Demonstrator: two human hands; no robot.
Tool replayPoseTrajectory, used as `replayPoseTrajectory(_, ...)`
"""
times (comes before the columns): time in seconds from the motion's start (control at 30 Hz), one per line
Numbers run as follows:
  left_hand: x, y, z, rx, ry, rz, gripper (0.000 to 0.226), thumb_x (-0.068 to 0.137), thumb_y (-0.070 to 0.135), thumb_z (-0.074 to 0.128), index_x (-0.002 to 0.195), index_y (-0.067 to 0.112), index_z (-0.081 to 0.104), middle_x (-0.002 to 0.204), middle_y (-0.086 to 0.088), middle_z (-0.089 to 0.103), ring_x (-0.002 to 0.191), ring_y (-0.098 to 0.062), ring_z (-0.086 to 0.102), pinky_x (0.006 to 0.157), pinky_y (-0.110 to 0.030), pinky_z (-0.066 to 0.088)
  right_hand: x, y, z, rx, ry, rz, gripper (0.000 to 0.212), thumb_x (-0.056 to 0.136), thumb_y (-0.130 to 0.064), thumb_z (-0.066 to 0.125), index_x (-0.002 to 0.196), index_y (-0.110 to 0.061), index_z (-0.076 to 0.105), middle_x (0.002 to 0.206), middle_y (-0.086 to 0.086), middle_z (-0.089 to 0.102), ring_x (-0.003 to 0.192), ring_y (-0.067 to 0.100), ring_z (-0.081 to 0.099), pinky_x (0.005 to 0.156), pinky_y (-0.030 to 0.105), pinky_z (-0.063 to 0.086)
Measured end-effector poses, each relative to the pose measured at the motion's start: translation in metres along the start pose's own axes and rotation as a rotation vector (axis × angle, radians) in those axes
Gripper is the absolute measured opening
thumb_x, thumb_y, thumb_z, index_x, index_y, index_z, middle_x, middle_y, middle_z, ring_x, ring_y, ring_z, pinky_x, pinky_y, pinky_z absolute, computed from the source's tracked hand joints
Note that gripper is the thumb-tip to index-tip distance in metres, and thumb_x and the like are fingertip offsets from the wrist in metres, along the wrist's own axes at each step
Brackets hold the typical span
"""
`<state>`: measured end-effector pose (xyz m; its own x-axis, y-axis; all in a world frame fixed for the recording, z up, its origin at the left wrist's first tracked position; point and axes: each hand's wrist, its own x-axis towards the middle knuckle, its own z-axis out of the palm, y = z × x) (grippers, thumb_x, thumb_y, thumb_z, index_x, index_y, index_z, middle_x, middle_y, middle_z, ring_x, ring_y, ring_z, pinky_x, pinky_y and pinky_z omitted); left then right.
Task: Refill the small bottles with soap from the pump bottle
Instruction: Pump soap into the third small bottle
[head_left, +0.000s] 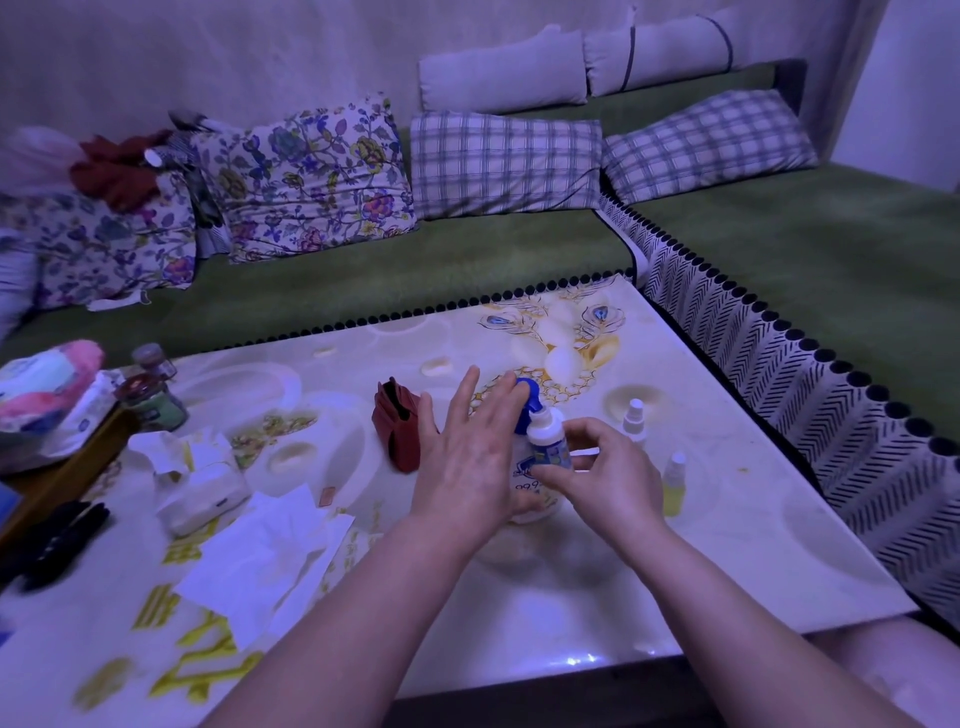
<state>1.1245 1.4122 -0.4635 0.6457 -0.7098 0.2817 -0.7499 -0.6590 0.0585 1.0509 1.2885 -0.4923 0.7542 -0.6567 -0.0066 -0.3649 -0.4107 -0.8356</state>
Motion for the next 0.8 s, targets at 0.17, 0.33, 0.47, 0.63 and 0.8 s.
replayPoseTrajectory(0.17, -0.001, 0.000, 0.010, -0.024, 0.020, 0.002, 0.100, 0.062, 0.056, 0.075, 0.138, 0.035, 0.013, 0.156, 0.014, 0.019, 0.147, -0.020, 0.000, 0.112, -0.058, 0.004, -0.003, 0.006, 0.002, -0.010, -0.015, 0.011, 0.033, 0.064, -0.035, 0.081, 0.088, -0.038, 0.058, 0.083, -0.022, 0.066, 0.078, -0.003, 0.065, 0.069, 0.023, 0.044)
replayPoseTrajectory(0.33, 0.001, -0.002, 0.007, 0.009, 0.001, 0.014, 0.102, 0.063, 0.058, 0.075, 0.144, 0.032, 0.019, 0.156, 0.015, 0.016, 0.147, -0.018, -0.006, 0.112, -0.057, -0.001, -0.002, 0.005, 0.002, -0.009, -0.018, 0.015, 0.034, 0.064, -0.036, 0.081, 0.087, -0.038, 0.057, 0.084, -0.022, 0.066, 0.078, -0.004, 0.065, 0.069, 0.023, 0.043)
replayPoseTrajectory(0.47, 0.003, -0.002, -0.002, 0.006, -0.042, 0.014, 0.105, 0.061, 0.061, 0.075, 0.144, 0.032, 0.019, 0.156, 0.017, 0.014, 0.146, -0.015, -0.010, 0.111, -0.057, -0.004, -0.001, 0.003, 0.000, -0.007, -0.022, 0.013, 0.035, 0.064, -0.036, 0.081, 0.090, -0.038, 0.058, 0.082, -0.023, 0.066, 0.079, -0.004, 0.064, 0.069, 0.024, 0.044)
replayPoseTrajectory(0.63, 0.004, 0.000, -0.005, 0.004, -0.045, 0.005, 0.108, 0.060, 0.061, 0.075, 0.145, 0.033, 0.016, 0.157, 0.018, 0.009, 0.145, -0.014, -0.012, 0.112, -0.057, -0.005, 0.000, 0.000, -0.002, 0.026, -0.010, 0.006, 0.034, 0.063, -0.035, 0.081, 0.090, -0.038, 0.060, 0.079, -0.021, 0.067, 0.080, -0.002, 0.065, 0.077, 0.028, 0.050)
replayPoseTrajectory(0.8, 0.003, 0.001, -0.005, -0.012, -0.057, -0.012, 0.109, 0.060, 0.060, 0.076, 0.145, 0.033, 0.014, 0.157, 0.018, 0.007, 0.145, -0.013, -0.013, 0.112, -0.058, -0.003, -0.001, 0.002, -0.002, 0.023, -0.010, 0.007, 0.034, 0.063, -0.036, 0.081, 0.090, -0.037, 0.061, 0.084, -0.021, 0.068, 0.080, -0.003, 0.066, 0.079, 0.029, 0.051)
